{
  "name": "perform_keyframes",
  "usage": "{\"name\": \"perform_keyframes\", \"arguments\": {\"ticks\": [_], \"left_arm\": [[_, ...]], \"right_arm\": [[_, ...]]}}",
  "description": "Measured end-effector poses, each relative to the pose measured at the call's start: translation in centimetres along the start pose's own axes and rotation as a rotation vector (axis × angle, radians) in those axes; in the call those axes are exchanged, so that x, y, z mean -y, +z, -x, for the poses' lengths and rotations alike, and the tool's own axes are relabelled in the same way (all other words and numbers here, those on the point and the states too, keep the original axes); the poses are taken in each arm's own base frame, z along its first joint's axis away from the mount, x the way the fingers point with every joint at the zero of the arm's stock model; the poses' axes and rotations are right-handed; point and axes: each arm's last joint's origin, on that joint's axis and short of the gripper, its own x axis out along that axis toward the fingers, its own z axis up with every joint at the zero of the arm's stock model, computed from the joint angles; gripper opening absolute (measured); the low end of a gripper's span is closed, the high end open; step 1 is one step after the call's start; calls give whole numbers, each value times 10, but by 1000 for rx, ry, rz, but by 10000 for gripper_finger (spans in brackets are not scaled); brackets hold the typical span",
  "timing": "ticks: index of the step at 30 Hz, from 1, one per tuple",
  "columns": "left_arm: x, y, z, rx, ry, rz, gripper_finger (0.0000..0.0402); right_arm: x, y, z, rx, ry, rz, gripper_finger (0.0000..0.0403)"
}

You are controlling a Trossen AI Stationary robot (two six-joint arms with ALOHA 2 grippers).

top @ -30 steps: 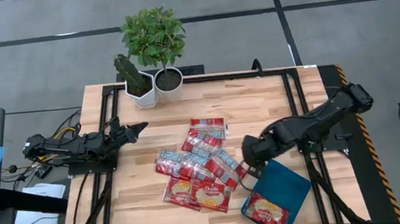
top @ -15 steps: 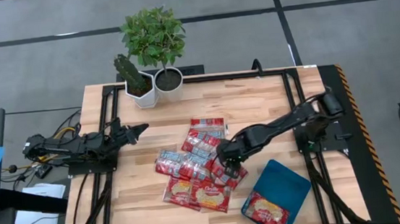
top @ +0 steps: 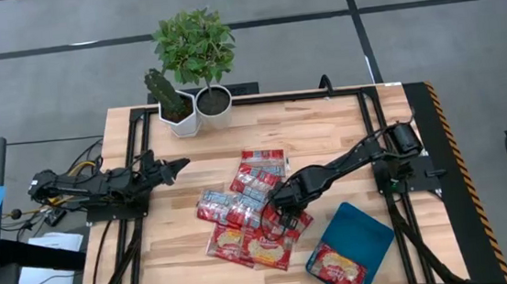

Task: Sort popcorn bags into baskets
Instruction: Put the red popcorn bag into the blue bin

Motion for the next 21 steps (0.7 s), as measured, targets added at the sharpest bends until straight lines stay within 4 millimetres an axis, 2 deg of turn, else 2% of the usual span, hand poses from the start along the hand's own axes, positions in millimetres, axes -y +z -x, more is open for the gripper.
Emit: {"name": "perform_keyframes", "arguments": {"ticks": [2, 4, 6, 12, 16, 21], "left_arm": [[0, 0, 0, 1, 2, -1, 183], [0, 0, 0, 6, 5, 0, 183], [0, 0, 0, 6, 5, -1, 183], [0, 0, 0, 7, 6, 0, 183], [0, 0, 0, 7, 7, 0, 183], [0, 0, 0, 8, 8, -1, 183]], "right_arm": [[1, 0, 1, -2, -2, 5, 34], [4, 2, 1, -4, -3, -3, 14], [6, 3, 1, -9, 1, -10, 12], [13, 13, 22, 17, 20, 24, 4], [24, 21, 50, 96, 39, 3, 3], [38, 21, 83, 155, 65, -20, 2]]}}
